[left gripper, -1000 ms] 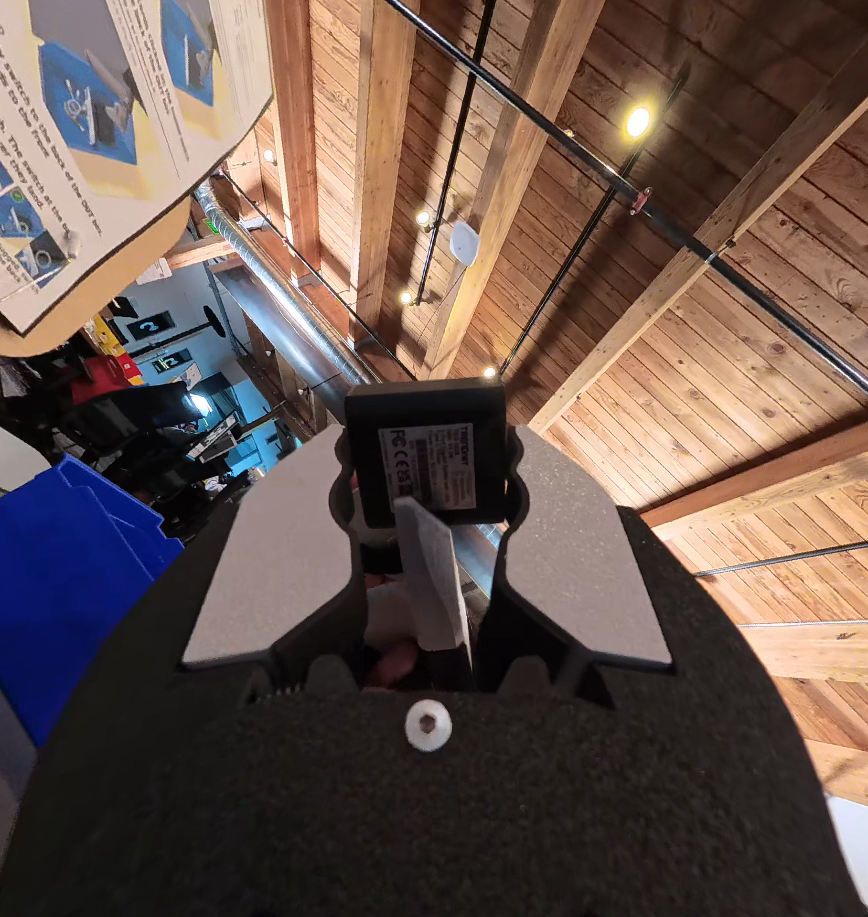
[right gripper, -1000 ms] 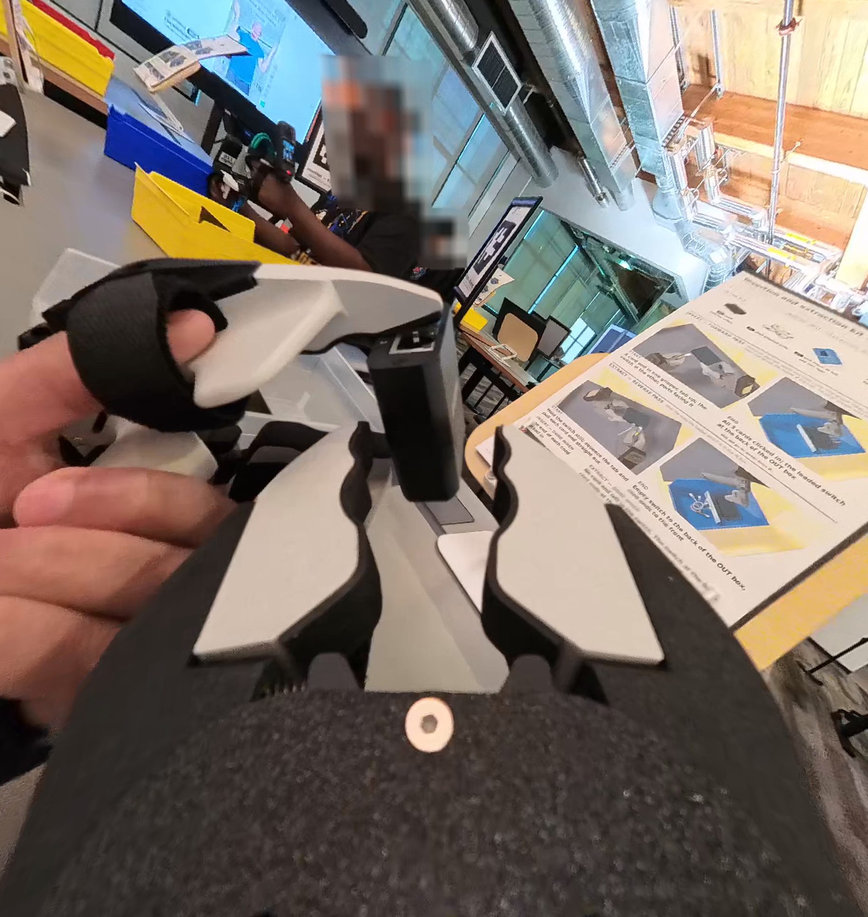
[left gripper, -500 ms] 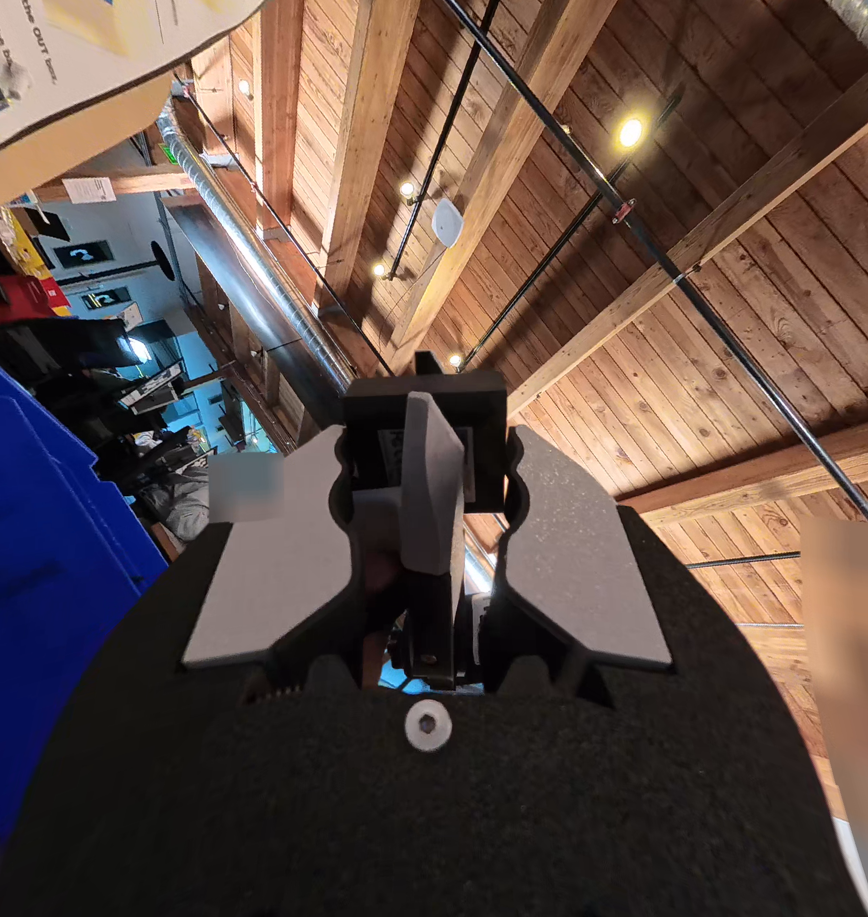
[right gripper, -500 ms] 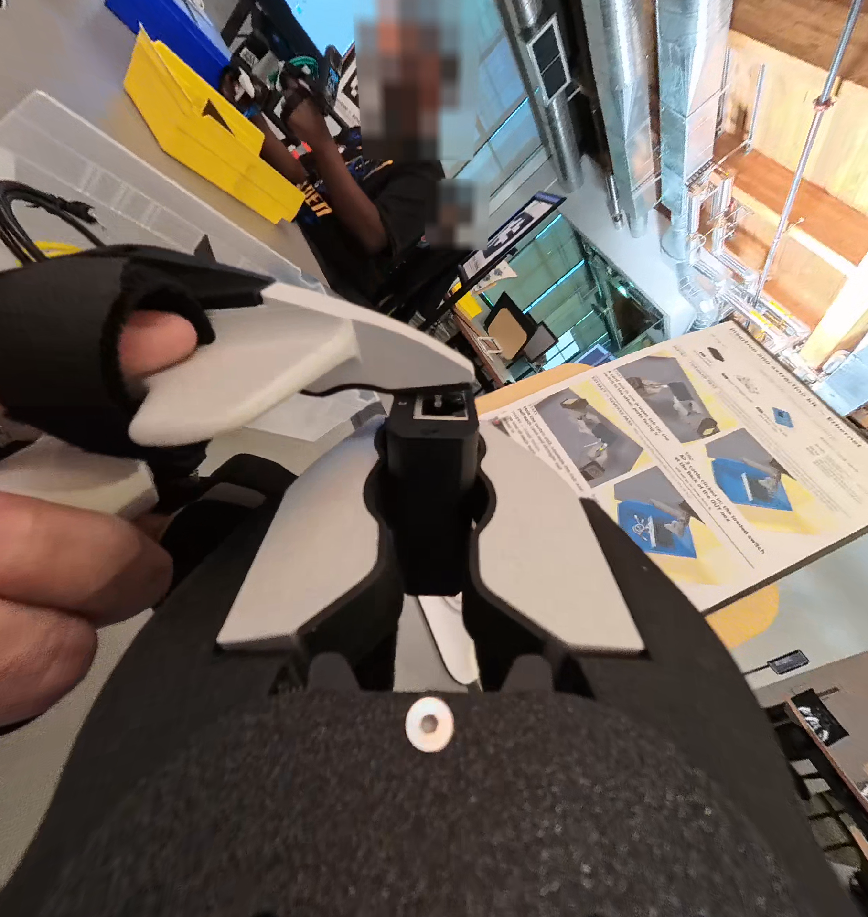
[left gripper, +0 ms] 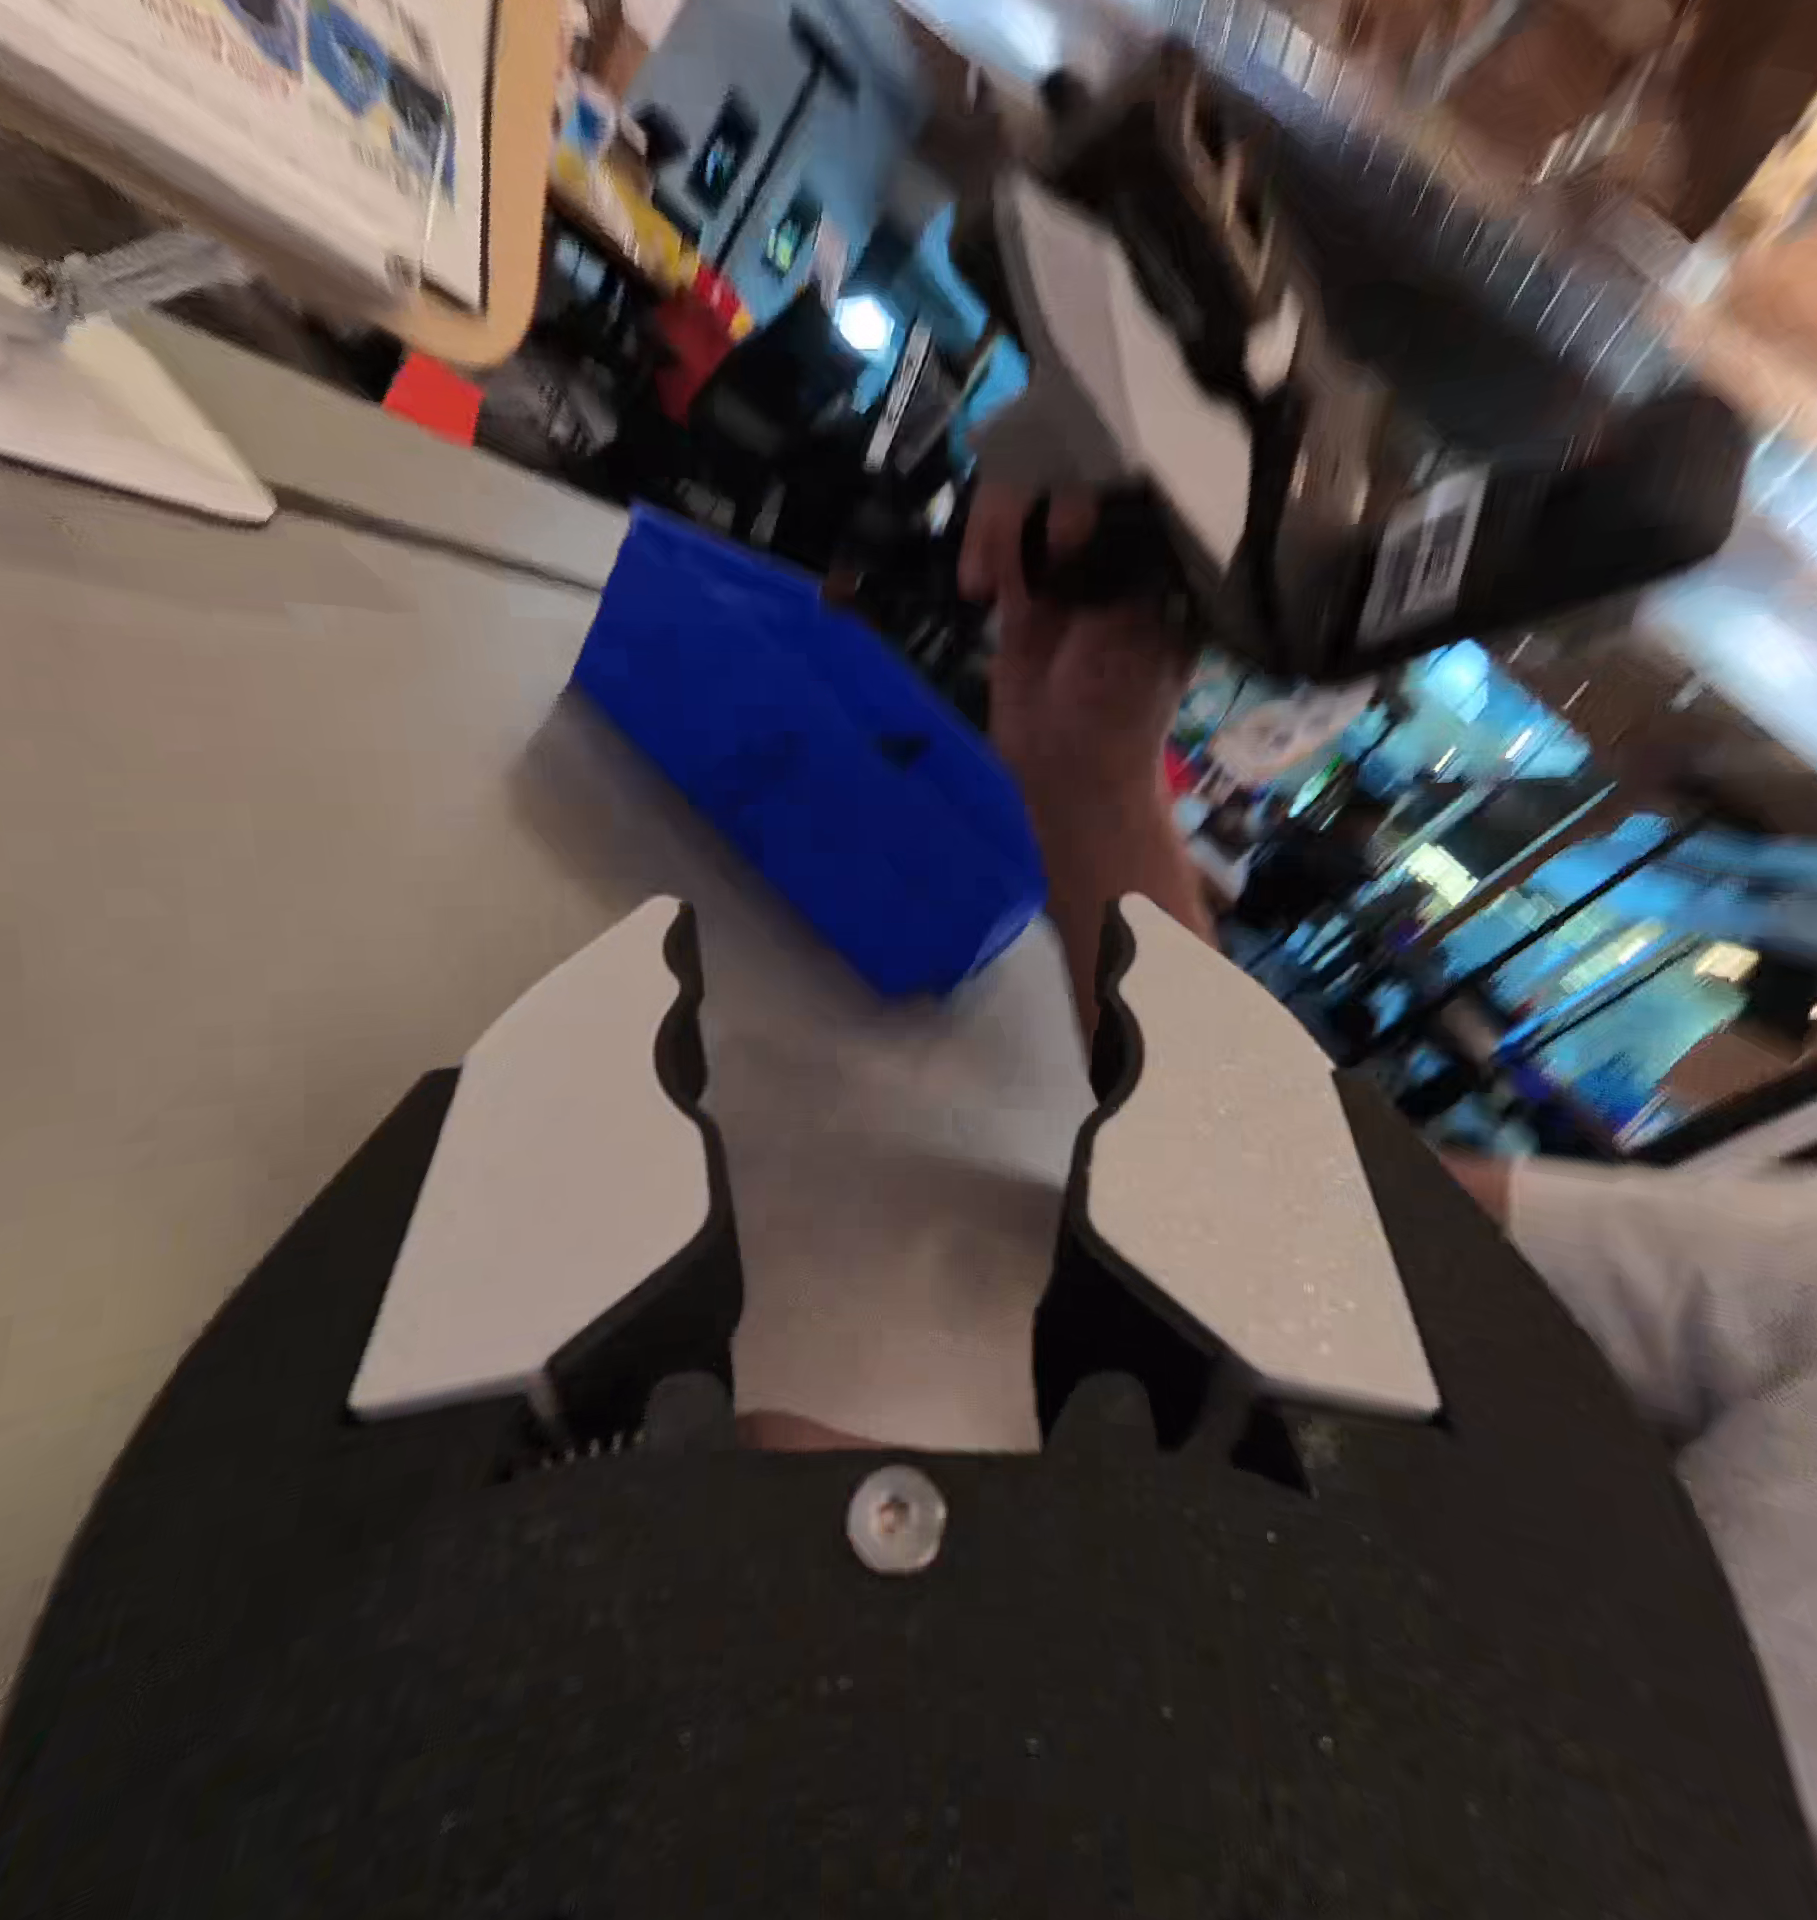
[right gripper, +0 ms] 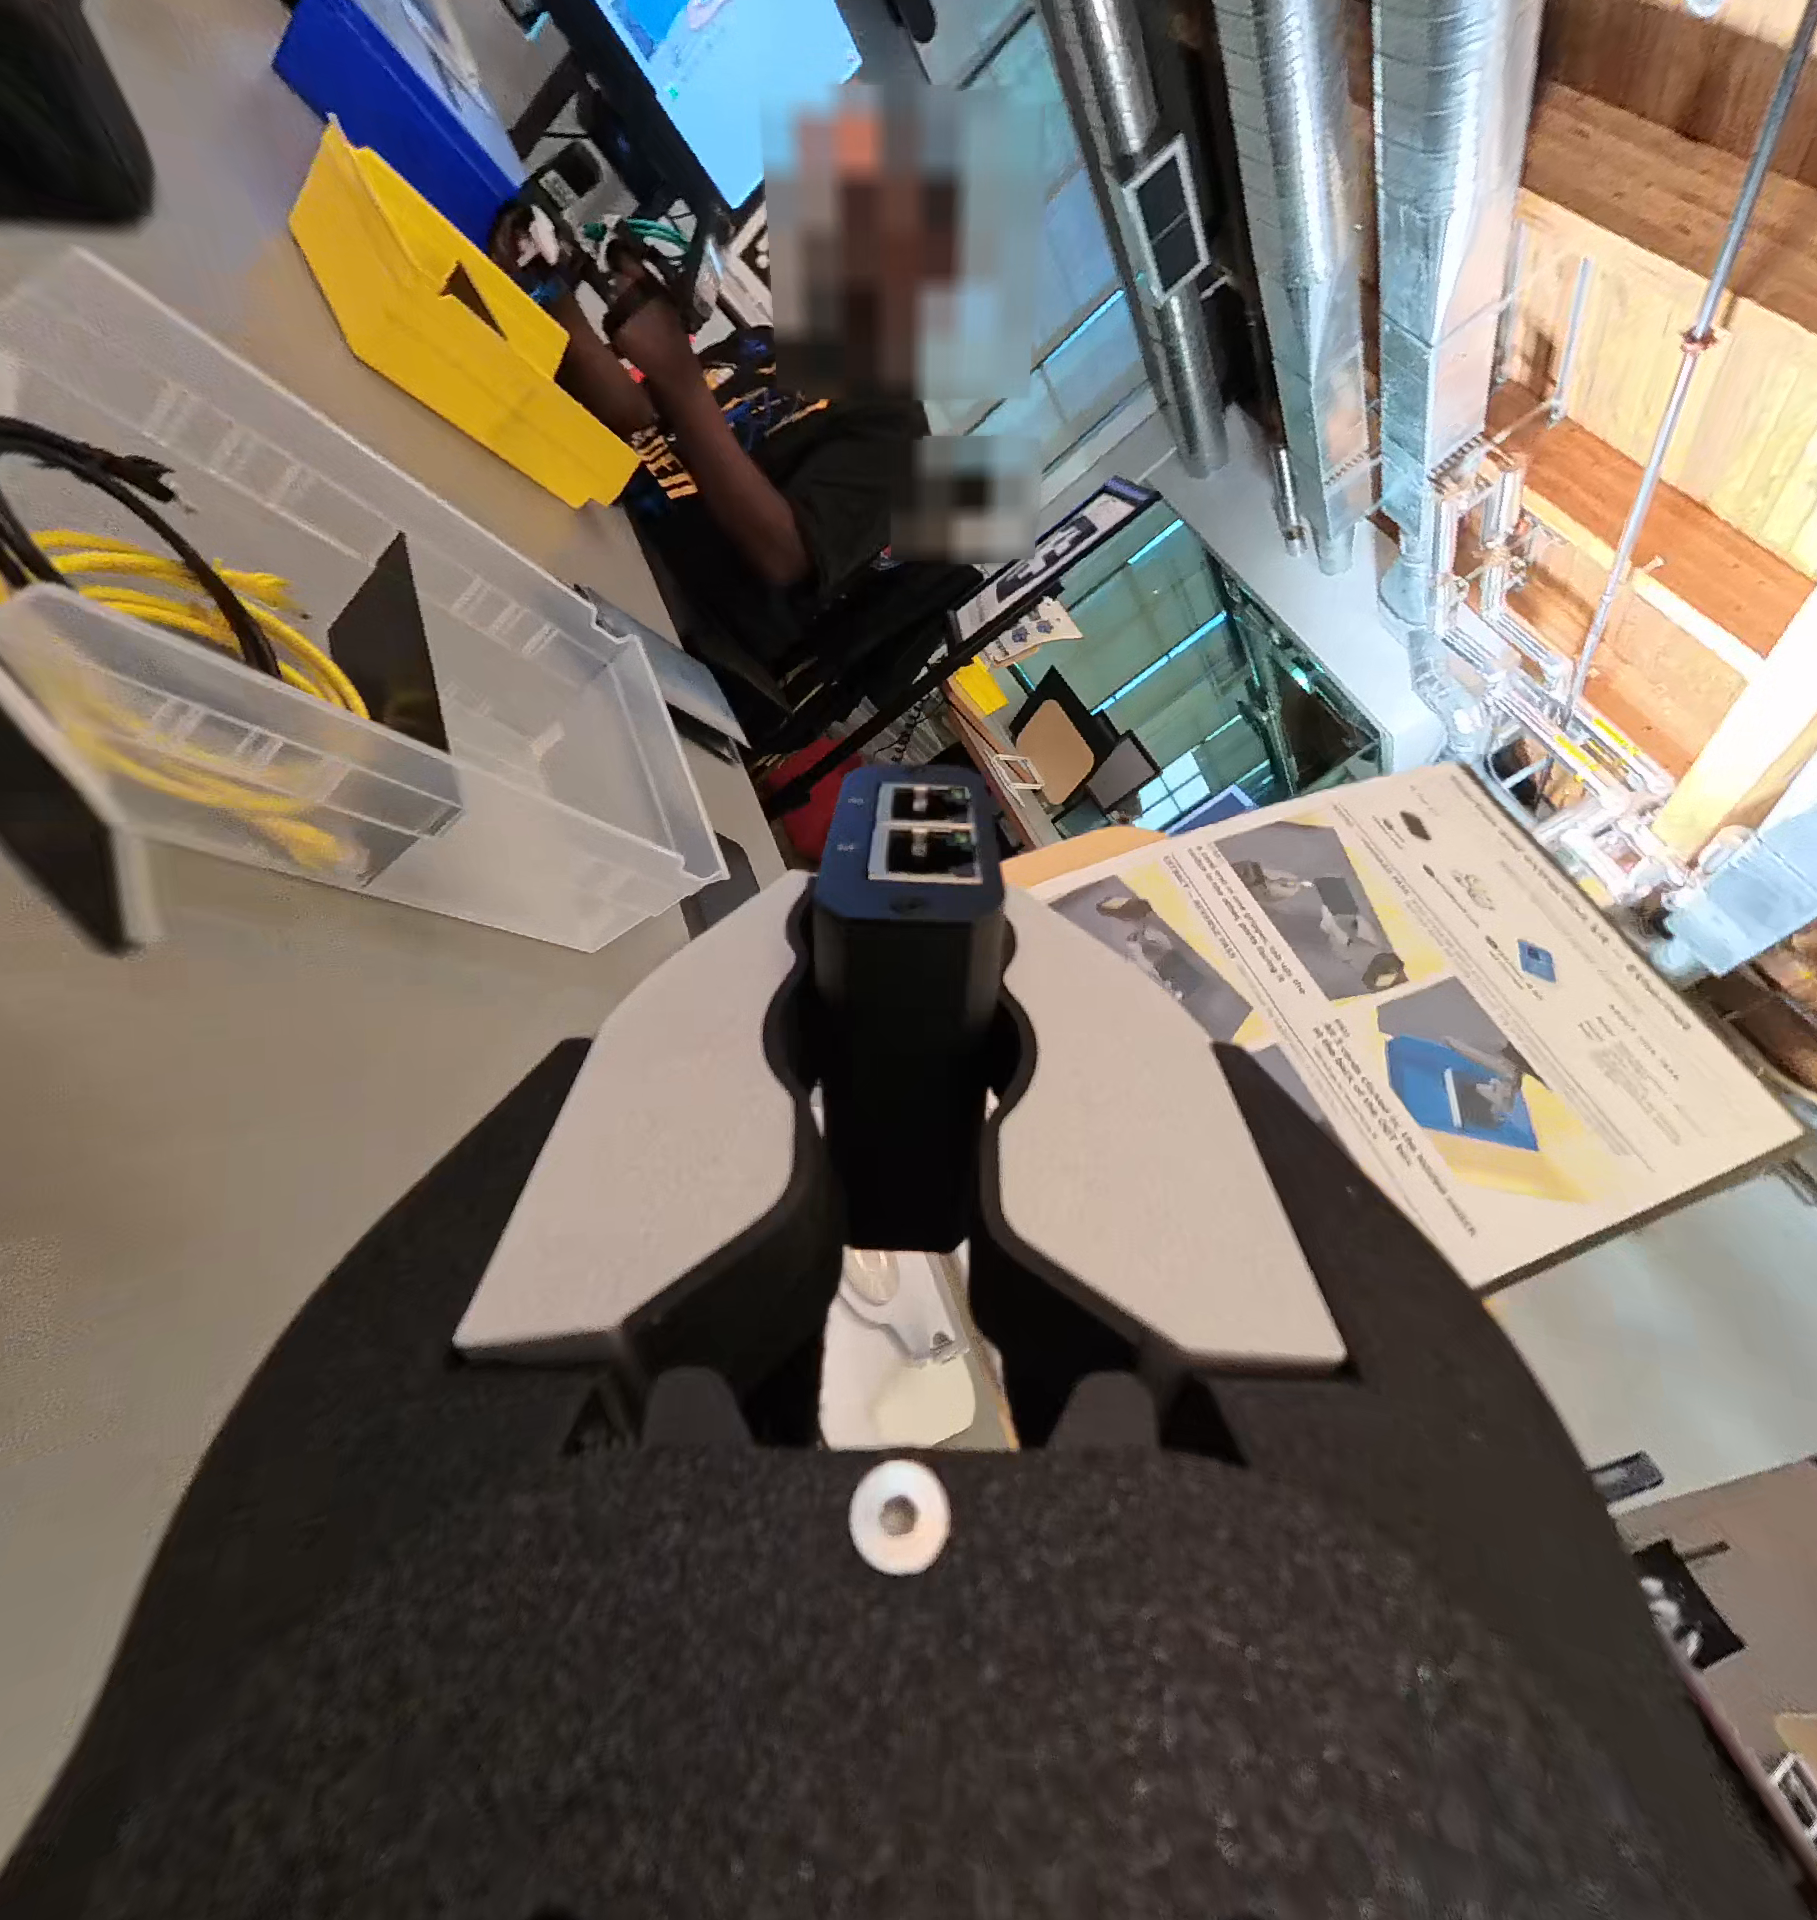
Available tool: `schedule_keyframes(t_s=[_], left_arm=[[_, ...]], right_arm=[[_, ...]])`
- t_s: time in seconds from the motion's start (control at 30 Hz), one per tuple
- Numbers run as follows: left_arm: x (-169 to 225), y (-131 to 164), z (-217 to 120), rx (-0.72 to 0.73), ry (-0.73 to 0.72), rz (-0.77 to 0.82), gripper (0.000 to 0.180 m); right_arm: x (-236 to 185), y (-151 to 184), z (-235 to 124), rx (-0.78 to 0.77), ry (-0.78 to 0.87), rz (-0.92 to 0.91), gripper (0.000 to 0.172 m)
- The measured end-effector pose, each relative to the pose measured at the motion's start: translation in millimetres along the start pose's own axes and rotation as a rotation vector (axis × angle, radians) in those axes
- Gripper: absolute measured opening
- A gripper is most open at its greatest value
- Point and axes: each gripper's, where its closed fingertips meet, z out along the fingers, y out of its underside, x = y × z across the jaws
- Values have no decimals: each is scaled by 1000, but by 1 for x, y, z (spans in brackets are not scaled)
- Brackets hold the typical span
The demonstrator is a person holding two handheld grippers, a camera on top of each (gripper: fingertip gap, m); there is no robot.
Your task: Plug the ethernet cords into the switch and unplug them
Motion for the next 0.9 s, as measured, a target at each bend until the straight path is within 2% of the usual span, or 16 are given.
schedule_keyframes(t_s=[0.07,0.13,0.27,0.47,0.57,0.7,0.77,0.83,0.9], left_arm=[[-5,26,-35,-79,-76,121,64],[-17,38,-72,-77,-180,195,63],[-35,37,-125,-28,-323,257,60],[-63,27,-148,-24,-408,244,60],[-68,14,-158,50,-444,221,60],[-81,8,-166,71,-496,181,60],[-99,1,-179,63,-625,217,60],[-123,-15,-203,45,-813,256,59],[-145,-37,-231,43,-990,207,59]], right_arm=[[-6,-5,-1,1,-42,-66,25],[-13,-4,-3,-24,-74,-143,25],[-18,3,-2,-34,-81,-213,25],[-19,17,2,-78,-93,-213,25],[-21,20,3,-90,-87,-236,25],[-27,22,5,-91,-104,-237,25],[-29,24,6,-107,-107,-255,25],[-29,25,6,-116,-106,-267,25],[-29,24,6,-110,-105,-262,25]])
